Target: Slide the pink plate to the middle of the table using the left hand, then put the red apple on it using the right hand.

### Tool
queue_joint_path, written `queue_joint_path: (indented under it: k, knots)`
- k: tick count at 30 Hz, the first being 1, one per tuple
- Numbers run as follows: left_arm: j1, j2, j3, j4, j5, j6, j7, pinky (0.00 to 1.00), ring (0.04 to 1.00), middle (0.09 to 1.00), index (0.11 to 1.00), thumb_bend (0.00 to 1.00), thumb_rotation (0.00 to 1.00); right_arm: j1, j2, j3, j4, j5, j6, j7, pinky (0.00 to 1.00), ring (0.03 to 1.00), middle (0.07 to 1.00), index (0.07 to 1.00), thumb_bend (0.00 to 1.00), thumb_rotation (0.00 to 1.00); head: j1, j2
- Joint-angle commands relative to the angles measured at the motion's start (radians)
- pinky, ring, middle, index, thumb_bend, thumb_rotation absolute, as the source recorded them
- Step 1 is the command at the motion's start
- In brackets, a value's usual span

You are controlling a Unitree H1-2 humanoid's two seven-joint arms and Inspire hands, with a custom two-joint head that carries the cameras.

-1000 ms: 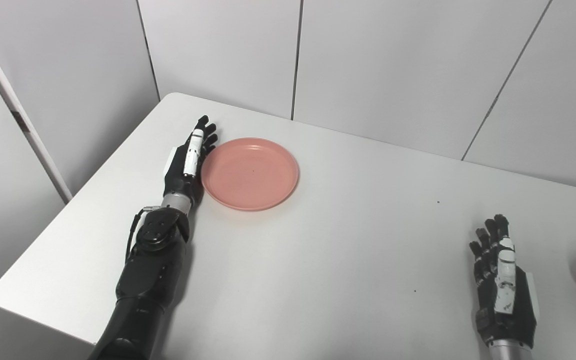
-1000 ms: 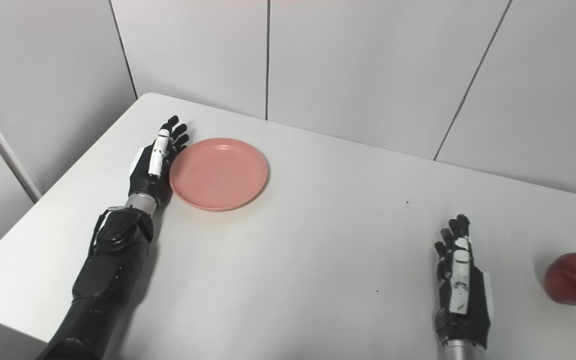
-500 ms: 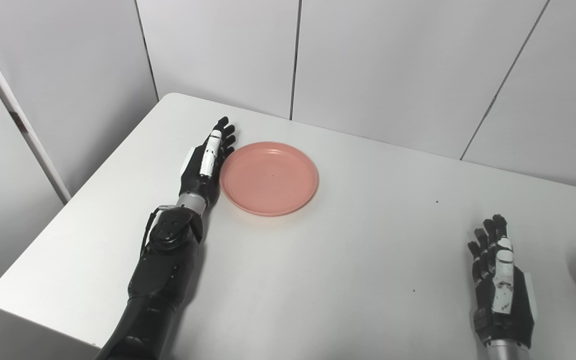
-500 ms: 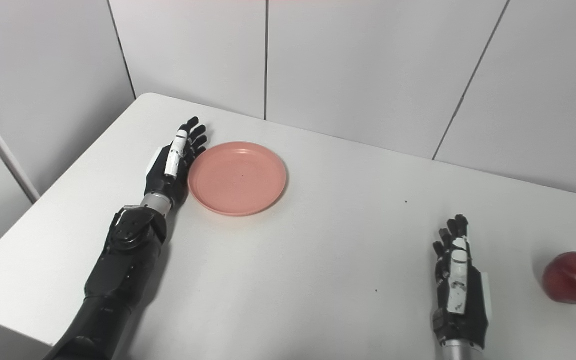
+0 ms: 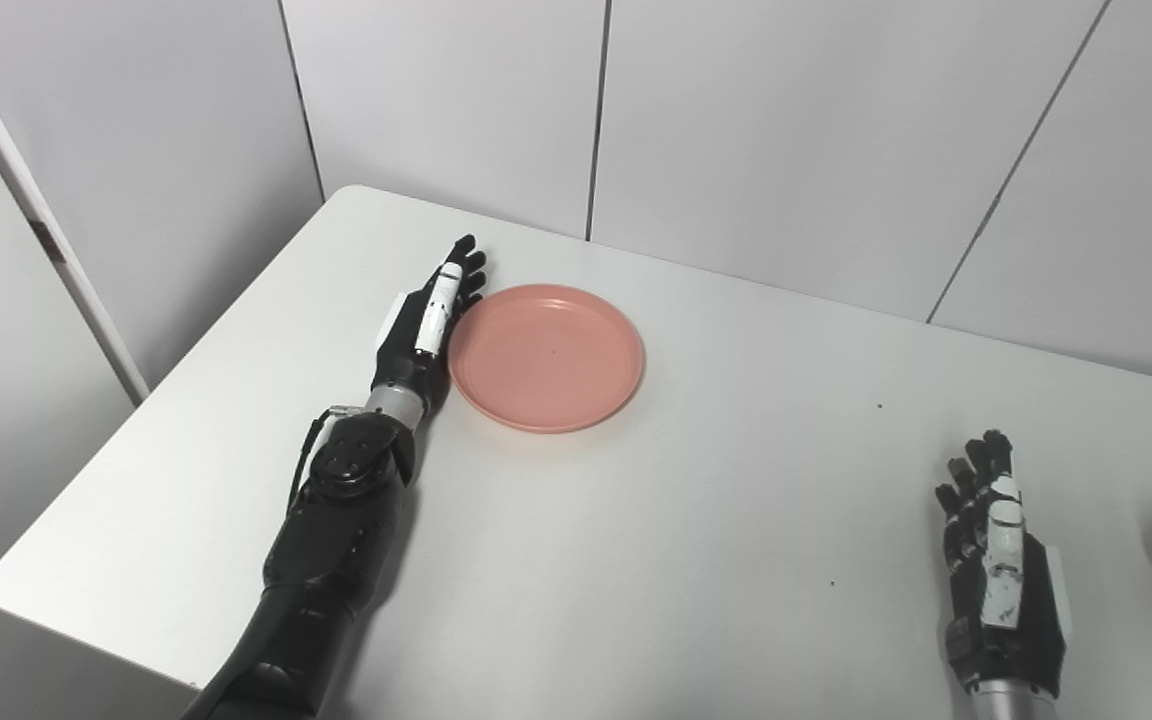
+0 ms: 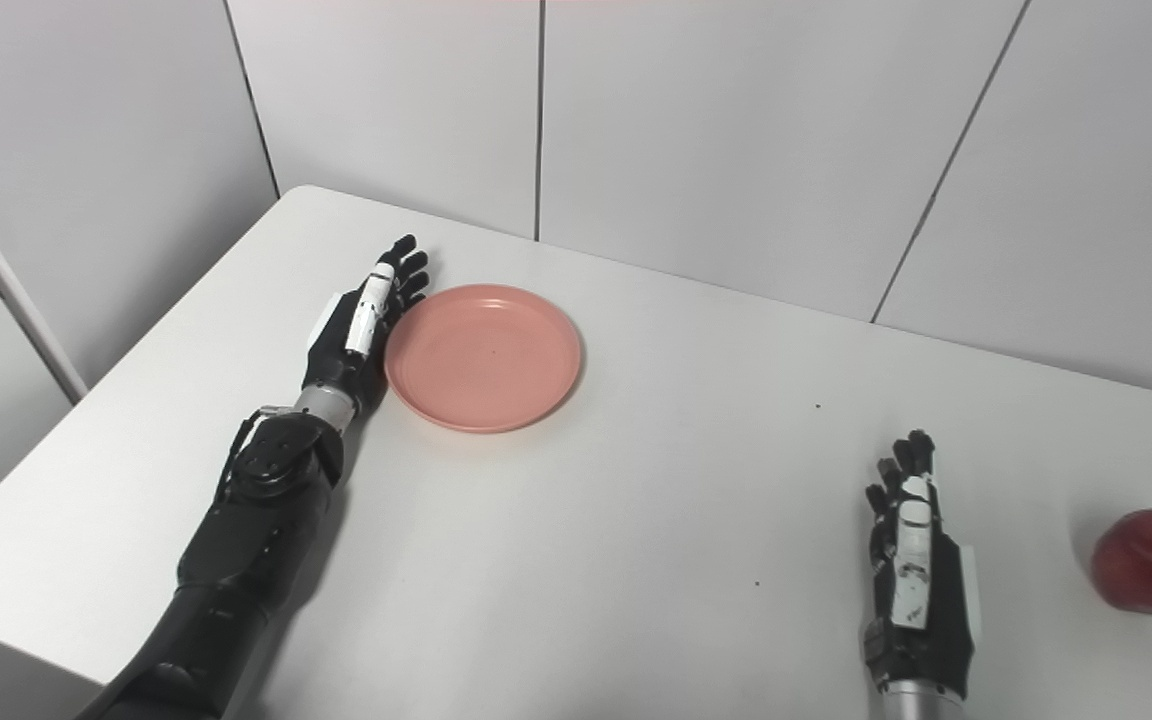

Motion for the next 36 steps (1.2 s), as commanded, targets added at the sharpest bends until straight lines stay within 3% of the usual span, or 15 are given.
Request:
queue_joint_path:
  k: [1,12,28,36]
  knots:
    - [-0.02,-0.04,-0.042,0.024,0.012,0.019,-0.048,0.94,0.947,0.946,0.933,0.34,1.0,-0.018,0.002,0.002,-0.042,0.007,0.006,0.005,1.0,1.0,1.0,1.0,0.25,1.0,0.0,0.001]
    - [-0.046,-0.073,-0.086,0.063,0.031,-0.011,-0.055,0.92,0.931,0.93,0.911,0.38,1.0,-0.016,0.004,0.005,-0.049,-0.001,0.009,0.001,1.0,1.0,1.0,1.0,0.27,1.0,-0.015,0.01]
    - [-0.04,-0.105,-0.12,0.025,0.029,0.016,-0.099,0.98,0.958,0.95,0.928,0.38,1.0,-0.017,0.012,0.013,-0.06,-0.022,0.028,-0.009,1.0,1.0,1.0,1.0,0.24,1.0,-0.043,0.02]
    - [-0.033,-0.133,-0.13,-0.012,0.03,0.067,-0.093,0.99,0.966,0.96,0.949,0.38,1.0,-0.02,0.024,0.017,-0.05,-0.033,0.006,-0.017,1.0,1.0,1.0,1.0,0.23,1.0,-0.068,0.026]
